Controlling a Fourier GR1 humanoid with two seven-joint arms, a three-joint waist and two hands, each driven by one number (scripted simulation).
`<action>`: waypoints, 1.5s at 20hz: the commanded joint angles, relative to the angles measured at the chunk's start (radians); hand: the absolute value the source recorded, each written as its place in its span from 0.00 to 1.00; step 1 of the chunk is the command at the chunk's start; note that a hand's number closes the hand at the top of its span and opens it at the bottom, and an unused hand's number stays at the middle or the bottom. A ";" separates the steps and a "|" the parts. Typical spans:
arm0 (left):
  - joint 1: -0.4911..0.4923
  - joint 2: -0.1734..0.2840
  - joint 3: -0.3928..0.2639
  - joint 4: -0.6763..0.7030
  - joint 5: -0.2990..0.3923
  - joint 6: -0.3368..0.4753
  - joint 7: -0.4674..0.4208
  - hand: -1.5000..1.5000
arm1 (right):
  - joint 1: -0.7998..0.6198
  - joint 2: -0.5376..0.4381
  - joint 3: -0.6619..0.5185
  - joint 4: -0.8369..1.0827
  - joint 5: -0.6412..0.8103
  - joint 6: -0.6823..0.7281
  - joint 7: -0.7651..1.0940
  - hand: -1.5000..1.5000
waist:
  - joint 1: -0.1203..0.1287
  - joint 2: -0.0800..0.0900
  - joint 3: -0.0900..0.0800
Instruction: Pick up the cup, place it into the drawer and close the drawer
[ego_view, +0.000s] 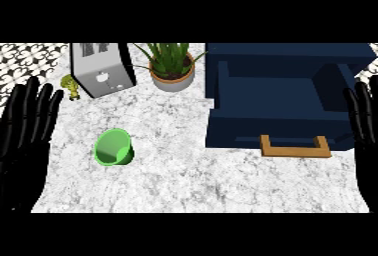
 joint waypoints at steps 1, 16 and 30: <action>0.014 0.015 0.012 -0.027 0.040 -0.043 0.008 0.00 | -0.055 0.002 -0.003 -0.041 -0.054 0.016 0.071 0.00 | -0.022 0.024 0.004; 0.007 0.138 0.218 0.345 0.474 -0.365 0.013 0.00 | -0.110 -0.001 0.053 0.165 -0.041 0.105 0.077 0.00 | -0.022 0.025 0.004; -0.116 0.106 0.225 0.907 0.188 -0.379 -0.334 0.00 | -0.248 -0.054 -0.055 0.244 -0.108 0.163 0.086 0.00 | -0.027 0.027 0.004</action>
